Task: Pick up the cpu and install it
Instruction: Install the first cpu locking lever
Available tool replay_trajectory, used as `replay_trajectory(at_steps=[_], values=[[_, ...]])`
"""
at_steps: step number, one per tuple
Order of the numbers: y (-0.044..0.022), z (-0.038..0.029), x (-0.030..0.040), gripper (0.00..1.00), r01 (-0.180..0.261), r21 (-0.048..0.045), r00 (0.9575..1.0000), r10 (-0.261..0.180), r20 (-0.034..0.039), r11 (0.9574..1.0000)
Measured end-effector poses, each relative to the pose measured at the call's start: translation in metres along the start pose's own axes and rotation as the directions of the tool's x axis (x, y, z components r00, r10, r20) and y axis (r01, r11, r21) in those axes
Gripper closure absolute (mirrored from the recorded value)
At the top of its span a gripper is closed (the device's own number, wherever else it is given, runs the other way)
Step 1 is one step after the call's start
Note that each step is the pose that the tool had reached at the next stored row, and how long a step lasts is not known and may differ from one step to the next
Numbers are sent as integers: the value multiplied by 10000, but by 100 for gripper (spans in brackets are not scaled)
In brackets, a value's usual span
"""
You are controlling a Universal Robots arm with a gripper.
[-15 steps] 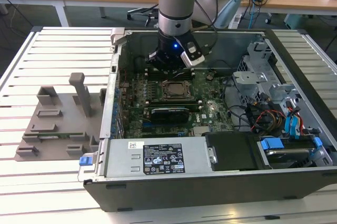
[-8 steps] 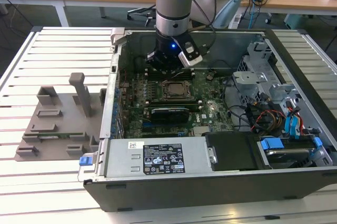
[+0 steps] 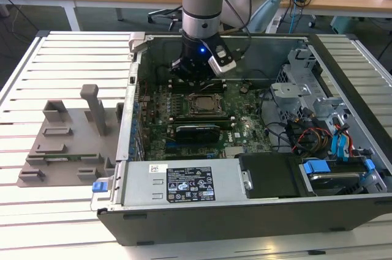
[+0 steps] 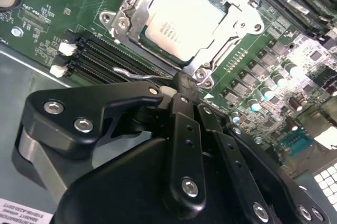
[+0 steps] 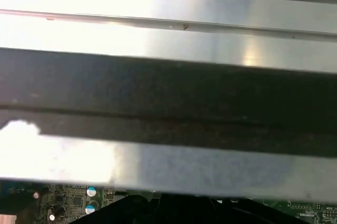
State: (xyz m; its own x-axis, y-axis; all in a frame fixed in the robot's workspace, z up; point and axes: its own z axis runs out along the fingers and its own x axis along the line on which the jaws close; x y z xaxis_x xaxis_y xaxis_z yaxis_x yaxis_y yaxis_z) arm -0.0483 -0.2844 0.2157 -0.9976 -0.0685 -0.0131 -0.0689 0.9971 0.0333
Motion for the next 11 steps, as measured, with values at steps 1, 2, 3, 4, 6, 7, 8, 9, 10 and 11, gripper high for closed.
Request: replay_trajectory(at_steps=[1,2,3,4,6,7,8,9,10,11], values=[[1,1,-22,89,-2,0,10000,2,-16,10000],[0,3,-37,89,-3,0,10000,3,-26,10000],[-1,5,-54,89,-4,-1,10000,4,-39,10000],[-3,8,-70,89,-3,-2,10000,3,-50,10000],[-6,16,-109,89,-3,1,10000,3,-78,10000],[-6,18,-120,89,-4,3,10000,4,-84,10000],[-8,24,-140,89,-5,5,10000,5,-97,10000],[-9,29,-150,89,-6,5,9999,6,-104,10000],[-10,34,-160,89,-5,5,9999,5,-112,10000],[-12,43,-183,89,-4,8,9999,4,-126,10000]])
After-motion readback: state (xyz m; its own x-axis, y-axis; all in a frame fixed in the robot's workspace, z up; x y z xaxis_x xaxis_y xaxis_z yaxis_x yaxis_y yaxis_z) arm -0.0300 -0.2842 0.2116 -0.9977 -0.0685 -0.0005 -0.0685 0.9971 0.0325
